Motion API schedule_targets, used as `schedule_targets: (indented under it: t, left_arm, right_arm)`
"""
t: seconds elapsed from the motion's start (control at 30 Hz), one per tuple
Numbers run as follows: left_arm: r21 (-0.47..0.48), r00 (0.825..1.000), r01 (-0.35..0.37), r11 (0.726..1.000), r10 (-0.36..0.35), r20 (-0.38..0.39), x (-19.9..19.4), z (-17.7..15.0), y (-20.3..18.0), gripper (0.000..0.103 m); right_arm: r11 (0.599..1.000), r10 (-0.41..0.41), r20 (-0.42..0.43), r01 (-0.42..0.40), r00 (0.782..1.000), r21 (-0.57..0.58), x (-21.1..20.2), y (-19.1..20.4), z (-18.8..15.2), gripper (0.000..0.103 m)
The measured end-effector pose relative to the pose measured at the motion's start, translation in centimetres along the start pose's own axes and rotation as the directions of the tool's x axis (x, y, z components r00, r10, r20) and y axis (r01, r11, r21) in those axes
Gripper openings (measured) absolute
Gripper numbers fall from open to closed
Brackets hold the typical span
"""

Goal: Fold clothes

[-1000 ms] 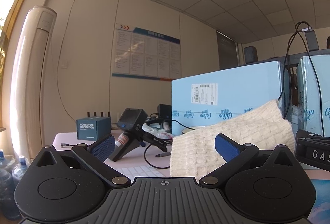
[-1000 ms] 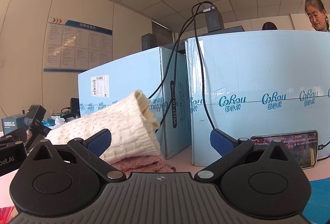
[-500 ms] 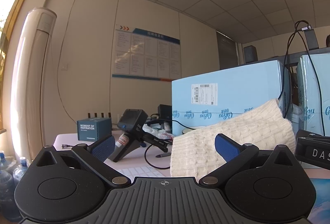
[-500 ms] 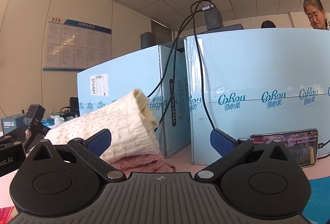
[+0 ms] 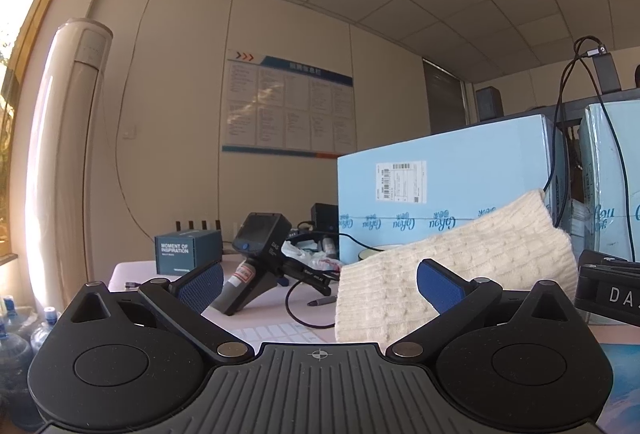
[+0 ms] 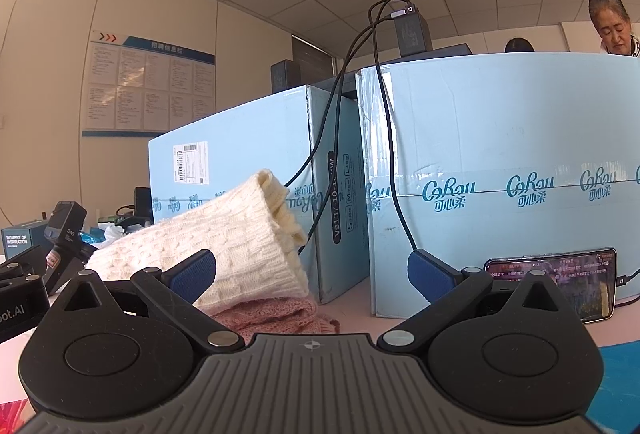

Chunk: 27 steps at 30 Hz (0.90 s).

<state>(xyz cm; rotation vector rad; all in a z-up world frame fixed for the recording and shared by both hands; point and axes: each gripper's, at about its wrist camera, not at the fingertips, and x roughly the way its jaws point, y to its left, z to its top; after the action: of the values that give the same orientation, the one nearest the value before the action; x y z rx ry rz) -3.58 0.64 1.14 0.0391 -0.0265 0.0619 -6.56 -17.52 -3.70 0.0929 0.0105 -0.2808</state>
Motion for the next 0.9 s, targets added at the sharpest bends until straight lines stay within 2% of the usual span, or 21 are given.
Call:
schedule_targets:
  t: [0.17, 0.9]
  left_arm:
    - [-0.001, 0.999, -0.048, 0.999, 0.048, -0.017, 0.29, -0.01, 0.08, 0.103]
    - [0.007, 0.999, -0.041, 0.999, 0.041, -0.029, 0.56, -0.13, -0.02, 0.103]
  right_arm:
    - [1.000, 0.000, -0.001, 0.000, 1.000, 0.000, 0.01, 0.02, 0.01, 0.103]
    - [1.000, 0.000, -0.007, 0.000, 1.000, 0.002, 0.02, -0.01, 0.01, 0.103]
